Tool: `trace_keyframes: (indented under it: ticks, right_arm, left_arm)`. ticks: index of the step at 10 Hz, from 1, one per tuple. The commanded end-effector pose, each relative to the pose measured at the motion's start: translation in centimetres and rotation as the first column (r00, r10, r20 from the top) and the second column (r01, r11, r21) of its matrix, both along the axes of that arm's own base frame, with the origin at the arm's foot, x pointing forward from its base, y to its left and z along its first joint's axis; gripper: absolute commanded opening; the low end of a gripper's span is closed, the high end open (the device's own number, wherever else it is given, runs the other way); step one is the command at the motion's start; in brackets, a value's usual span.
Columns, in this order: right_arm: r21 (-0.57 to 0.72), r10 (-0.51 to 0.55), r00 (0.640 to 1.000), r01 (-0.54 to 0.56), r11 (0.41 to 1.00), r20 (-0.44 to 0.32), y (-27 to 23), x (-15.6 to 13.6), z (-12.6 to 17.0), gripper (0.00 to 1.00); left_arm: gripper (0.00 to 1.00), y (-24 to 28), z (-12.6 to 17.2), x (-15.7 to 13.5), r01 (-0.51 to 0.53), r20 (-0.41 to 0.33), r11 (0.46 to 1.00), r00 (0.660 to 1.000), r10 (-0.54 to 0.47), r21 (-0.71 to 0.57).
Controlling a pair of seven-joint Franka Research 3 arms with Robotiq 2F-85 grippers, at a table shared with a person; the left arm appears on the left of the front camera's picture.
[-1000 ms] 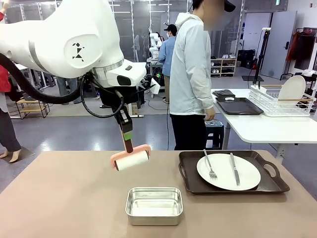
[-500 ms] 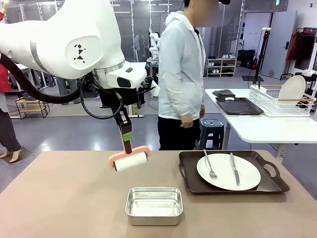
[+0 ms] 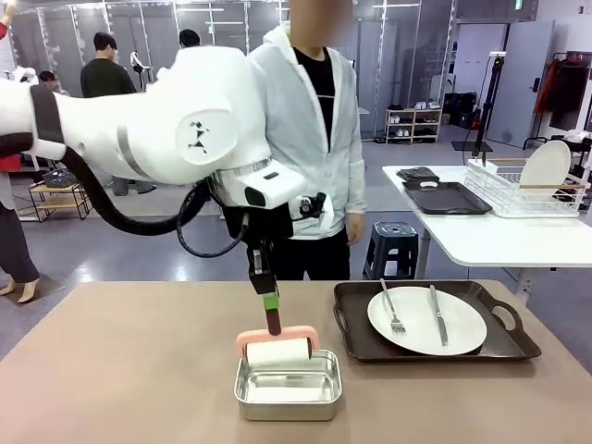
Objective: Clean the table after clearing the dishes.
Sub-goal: Place the Lint Roller back on top of the Airtight Container.
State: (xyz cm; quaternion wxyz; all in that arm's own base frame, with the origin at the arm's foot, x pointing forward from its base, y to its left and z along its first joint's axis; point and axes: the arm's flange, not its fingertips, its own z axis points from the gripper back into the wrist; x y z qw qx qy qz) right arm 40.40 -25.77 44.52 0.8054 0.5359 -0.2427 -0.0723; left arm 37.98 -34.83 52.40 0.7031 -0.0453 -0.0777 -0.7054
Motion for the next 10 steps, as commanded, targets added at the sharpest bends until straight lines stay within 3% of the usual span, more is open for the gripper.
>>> trace_keyframes:
  ticks: [1,4,8,10]
  right_arm:
    - [0.000,0.002,1.000,-0.002,1.000,0.003,0.1,-0.2,0.2,1.00]
    - [0.000,0.002,1.000,-0.002,1.000,0.003,0.1,-0.2,0.2,1.00]
    - [0.000,0.002,1.000,-0.002,1.000,0.003,0.1,-0.2,0.2,1.00]
    - [0.000,0.002,1.000,-0.002,1.000,0.003,0.1,-0.2,0.2,1.00]
  left_arm:
    - [0.21,-0.5,0.0,1.7,0.052,-0.023,0.999,0.998,-0.052,0.009]
    - [0.21,-1.7,-2.8,3.8,0.058,-0.091,0.998,0.994,-0.056,0.012]
    - [0.21,-2.5,-5.5,5.9,0.080,-0.087,0.994,0.993,-0.074,0.071]
    - [0.21,-2.4,-7.1,7.2,0.028,-0.081,0.992,0.997,-0.019,0.120]
